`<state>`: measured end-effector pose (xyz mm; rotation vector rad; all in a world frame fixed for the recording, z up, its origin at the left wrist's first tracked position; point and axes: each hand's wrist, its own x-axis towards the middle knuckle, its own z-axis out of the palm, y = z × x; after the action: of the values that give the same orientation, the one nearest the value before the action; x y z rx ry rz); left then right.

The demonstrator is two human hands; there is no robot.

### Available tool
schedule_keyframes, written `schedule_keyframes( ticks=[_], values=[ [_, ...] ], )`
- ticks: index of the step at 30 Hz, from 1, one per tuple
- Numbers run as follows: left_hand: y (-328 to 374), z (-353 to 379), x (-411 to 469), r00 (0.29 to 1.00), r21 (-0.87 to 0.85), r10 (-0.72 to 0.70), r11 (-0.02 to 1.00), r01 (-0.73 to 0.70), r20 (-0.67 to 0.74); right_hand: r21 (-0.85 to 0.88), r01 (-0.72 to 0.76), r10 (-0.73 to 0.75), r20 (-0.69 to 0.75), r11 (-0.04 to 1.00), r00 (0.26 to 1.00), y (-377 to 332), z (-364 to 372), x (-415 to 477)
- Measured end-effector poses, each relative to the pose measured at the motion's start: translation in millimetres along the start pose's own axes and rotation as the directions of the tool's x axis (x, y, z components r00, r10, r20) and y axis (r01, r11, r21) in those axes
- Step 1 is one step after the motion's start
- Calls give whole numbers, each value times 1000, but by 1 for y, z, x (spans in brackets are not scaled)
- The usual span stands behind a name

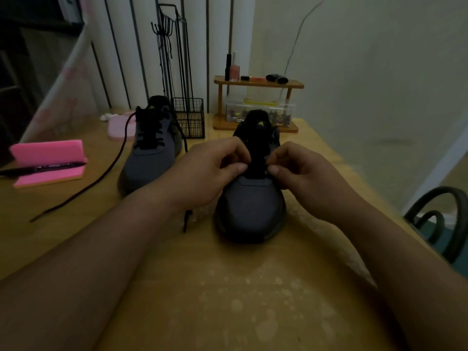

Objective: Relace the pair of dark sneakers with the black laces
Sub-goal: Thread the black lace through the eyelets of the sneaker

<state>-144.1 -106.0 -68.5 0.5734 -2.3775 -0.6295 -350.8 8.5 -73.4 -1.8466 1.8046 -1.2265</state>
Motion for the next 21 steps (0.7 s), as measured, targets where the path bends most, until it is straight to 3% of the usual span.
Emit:
schedule_keyframes(
  ticks=[5, 9, 13, 16, 21],
  values=[
    [1, -7, 7, 992, 147, 38, 988, -56, 123, -145, 70, -70, 7, 987, 998, -6, -3, 3],
    [1, -4, 8, 992, 198, 93, 974, -108, 82, -235, 110, -106, 31, 966, 994, -10, -1, 7],
    [0, -3, 7, 992, 182, 123, 976, -123, 11, -199, 88, -96, -28, 976, 995, -7, -1, 4],
    [-3, -8, 6, 996, 162, 69, 984, -76, 51, -149, 36, -38, -14, 988, 999, -3, -5, 3],
    [-2, -6, 7, 995, 180, 85, 979, -93, 56, -197, 70, -71, 2, 978, 997, -6, -2, 5]
  ],
)
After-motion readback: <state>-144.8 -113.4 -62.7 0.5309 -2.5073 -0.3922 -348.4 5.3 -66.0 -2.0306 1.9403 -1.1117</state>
